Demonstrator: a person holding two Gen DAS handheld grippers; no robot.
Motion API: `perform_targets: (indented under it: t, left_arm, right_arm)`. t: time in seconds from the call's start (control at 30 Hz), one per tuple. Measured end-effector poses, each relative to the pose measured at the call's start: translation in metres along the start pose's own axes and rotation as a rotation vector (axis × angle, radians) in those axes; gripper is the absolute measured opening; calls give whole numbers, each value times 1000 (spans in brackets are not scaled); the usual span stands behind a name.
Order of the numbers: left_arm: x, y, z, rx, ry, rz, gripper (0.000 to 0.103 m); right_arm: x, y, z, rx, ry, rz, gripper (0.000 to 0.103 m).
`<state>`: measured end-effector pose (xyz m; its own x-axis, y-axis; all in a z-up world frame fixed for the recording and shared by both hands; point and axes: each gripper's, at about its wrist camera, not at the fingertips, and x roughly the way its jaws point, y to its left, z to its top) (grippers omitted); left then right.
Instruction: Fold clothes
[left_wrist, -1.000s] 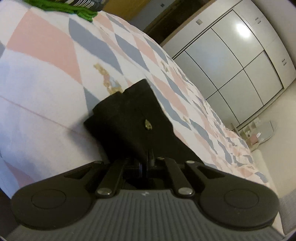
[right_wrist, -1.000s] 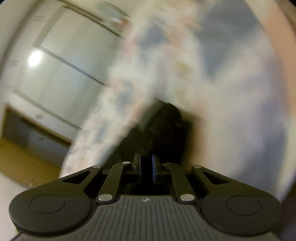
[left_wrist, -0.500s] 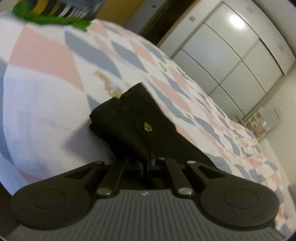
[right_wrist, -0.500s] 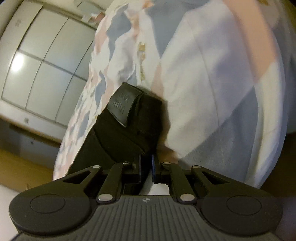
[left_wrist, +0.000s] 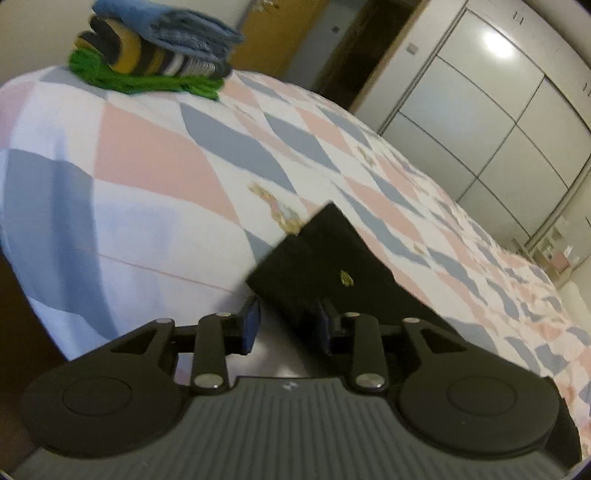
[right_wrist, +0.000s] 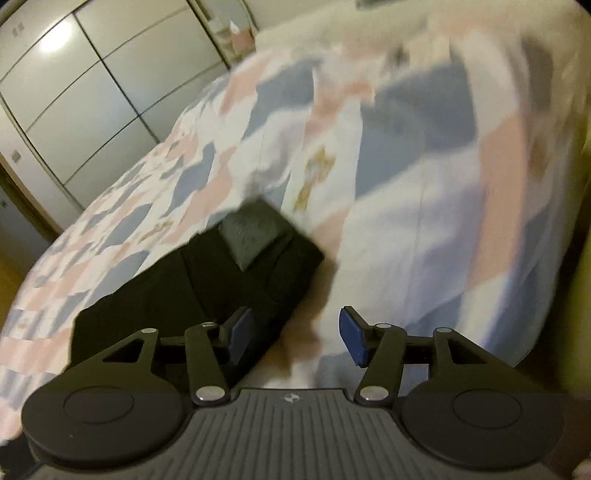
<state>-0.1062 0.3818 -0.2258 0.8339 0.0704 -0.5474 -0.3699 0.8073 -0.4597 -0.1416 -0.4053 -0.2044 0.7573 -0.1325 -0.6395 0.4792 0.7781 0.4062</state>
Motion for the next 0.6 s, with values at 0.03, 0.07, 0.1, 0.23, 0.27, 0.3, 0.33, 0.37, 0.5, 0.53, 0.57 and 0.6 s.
perform_targets:
  t: [0.03,0.07,0.1,0.23,0.27,0.3,0.33,0.37,0.5,0.53,0.57,0.6]
  left_arm:
    - [-3,-4,1,24,-14,-12,26]
    - [-4,-8,1,48,-25,-21,26]
    - [2,-12,0,78,-8,7,26]
    - [24,-16,-5,94,60,117,27]
    - [18,-18,-4,97,42,156,27]
    - [11,-21,-2,100,23,195,27]
    - [5,-23,0,102,5,234,27]
    - [-3,-25,3,102,-19,275,27]
    - [-27,-52,19,79,-58,223,28]
    - [-25,-66,22,85,-29,136,34]
    - [-14,-89,21,124,39,29,45]
    - [1,-115,18,169,111,-74,49]
  right_arm:
    - [-1,5,-2,-19,-12,34,57]
    - [-3,10,-4,-39,-23,69,57]
    - [-4,15,-7,-58,-35,103,57]
    - [19,25,-18,-107,55,122,55]
    - [32,22,-19,-93,111,67,57]
    - [40,18,-20,-70,148,48,59]
    - [41,14,-20,-47,150,70,57]
    - [37,11,-18,-38,134,99,57]
    - [15,5,-3,-54,57,156,57]
    - [11,4,2,-52,42,174,58]
    - [11,3,7,-48,32,195,58]
    - [14,4,12,-49,32,209,58]
